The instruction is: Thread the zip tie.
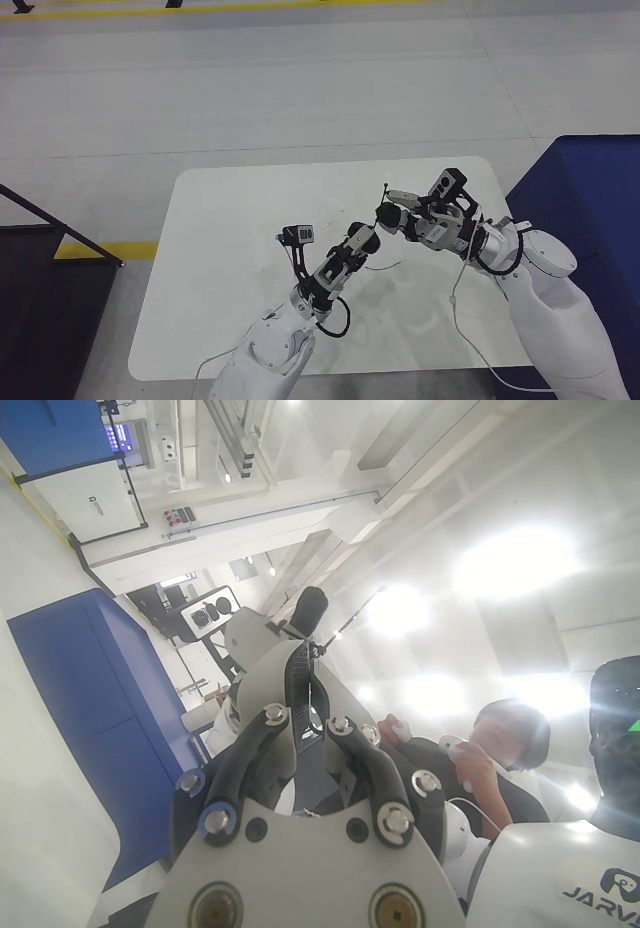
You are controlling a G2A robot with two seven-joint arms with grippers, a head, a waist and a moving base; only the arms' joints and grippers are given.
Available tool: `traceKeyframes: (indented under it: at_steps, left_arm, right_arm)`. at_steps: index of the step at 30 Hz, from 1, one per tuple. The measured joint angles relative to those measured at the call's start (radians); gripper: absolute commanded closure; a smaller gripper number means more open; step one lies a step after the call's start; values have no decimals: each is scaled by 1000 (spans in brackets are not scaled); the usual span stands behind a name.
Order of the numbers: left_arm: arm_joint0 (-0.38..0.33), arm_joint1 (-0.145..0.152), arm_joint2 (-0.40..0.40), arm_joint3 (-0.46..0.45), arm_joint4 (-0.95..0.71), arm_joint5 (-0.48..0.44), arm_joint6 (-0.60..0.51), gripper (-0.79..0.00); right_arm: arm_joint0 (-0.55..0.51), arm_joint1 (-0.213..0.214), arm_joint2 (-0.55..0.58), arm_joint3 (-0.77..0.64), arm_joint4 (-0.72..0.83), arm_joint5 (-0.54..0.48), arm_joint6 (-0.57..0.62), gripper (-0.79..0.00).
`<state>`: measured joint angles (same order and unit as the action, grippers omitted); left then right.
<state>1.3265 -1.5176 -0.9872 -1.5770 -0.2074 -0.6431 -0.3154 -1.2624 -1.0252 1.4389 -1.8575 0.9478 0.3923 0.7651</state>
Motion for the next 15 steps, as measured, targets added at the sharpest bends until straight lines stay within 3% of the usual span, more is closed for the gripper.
traceKeyframes:
  at_steps: [11,15]
  left_arm:
    - [-3,-5,28,2,20,-8,36,0]
    - [-1,-7,33,-6,14,-17,54,0]
  right_arm:
    - [-26,3,2,-4,-23,-1,18,-117]
    - [-32,5,11,-2,-26,-3,26,-102]
